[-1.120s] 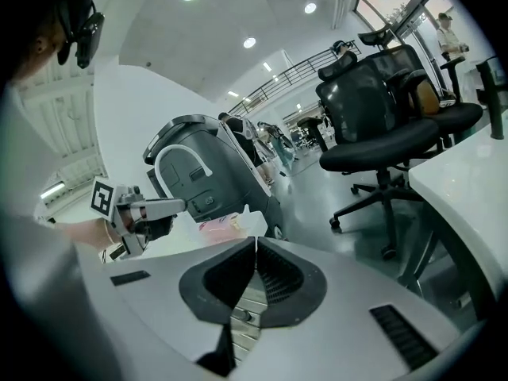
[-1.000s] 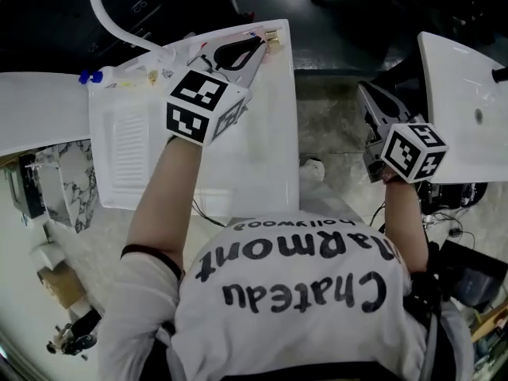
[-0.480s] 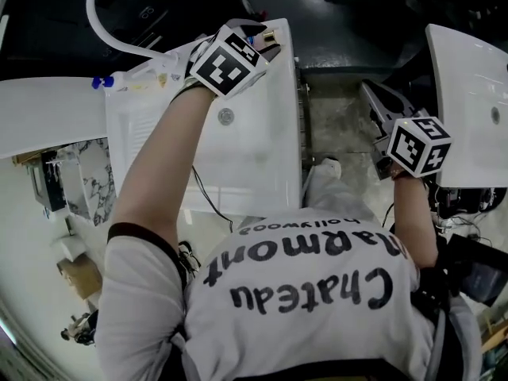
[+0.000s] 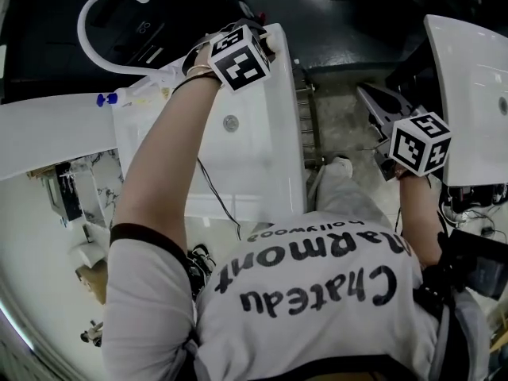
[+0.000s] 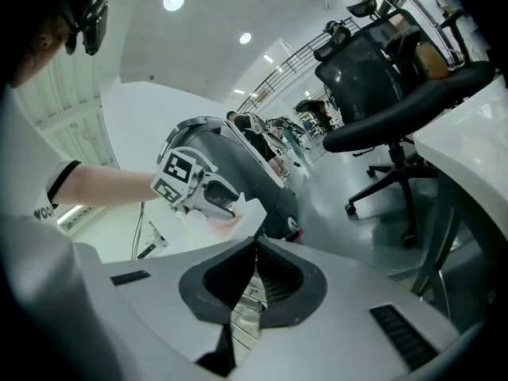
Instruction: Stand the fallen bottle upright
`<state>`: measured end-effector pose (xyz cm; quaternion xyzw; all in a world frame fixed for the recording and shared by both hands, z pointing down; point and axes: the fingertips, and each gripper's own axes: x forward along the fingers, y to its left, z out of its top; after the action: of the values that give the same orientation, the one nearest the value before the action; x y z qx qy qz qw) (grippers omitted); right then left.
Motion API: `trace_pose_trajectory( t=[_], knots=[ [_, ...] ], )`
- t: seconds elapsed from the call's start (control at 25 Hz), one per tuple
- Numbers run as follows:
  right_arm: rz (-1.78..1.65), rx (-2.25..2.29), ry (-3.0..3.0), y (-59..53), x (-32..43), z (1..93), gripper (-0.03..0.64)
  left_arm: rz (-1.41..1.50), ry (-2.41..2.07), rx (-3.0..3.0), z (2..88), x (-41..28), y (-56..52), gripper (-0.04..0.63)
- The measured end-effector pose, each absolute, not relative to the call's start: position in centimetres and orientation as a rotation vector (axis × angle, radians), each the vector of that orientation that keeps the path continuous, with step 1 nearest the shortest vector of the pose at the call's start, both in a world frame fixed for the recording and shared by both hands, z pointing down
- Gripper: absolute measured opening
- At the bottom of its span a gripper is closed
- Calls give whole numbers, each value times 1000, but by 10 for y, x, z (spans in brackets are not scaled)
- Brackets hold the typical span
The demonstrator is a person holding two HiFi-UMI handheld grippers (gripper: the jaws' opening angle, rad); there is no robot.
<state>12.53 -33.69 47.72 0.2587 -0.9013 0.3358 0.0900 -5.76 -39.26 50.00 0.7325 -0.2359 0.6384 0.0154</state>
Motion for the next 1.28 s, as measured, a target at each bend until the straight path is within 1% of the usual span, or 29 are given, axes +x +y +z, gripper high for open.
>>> trace_pose_trajectory(
  t=[0.2,0.32,0.48,0.56,0.68,0.96,1.16,1.28],
  knots=[
    [980,706,-2699,-330,122,481,17,2032,-610,2218,518,-55,-391,202],
    [928,691,-2697,-327,125,484,17,2002,-610,2201,522,-54,-393,202],
    [956,724,-2690,-328,131,487,17,2067,-636,2156,525,-73,-404,202],
    [985,741,-2690,-329,132,490,17,1981,-605,2196,516,-57,-402,202],
    [999,749,-2686,-330,132,493,17,1908,-561,2196,518,-52,-396,201],
    [1004,788,-2675,-339,137,493,17,1903,-560,2223,520,-51,-393,196],
    [1118,792,-2710,-344,141,480,17,1914,-586,2227,518,-51,-393,195],
    [1089,793,-2710,-343,142,474,17,1929,-582,2217,516,-51,-394,192]
  ],
)
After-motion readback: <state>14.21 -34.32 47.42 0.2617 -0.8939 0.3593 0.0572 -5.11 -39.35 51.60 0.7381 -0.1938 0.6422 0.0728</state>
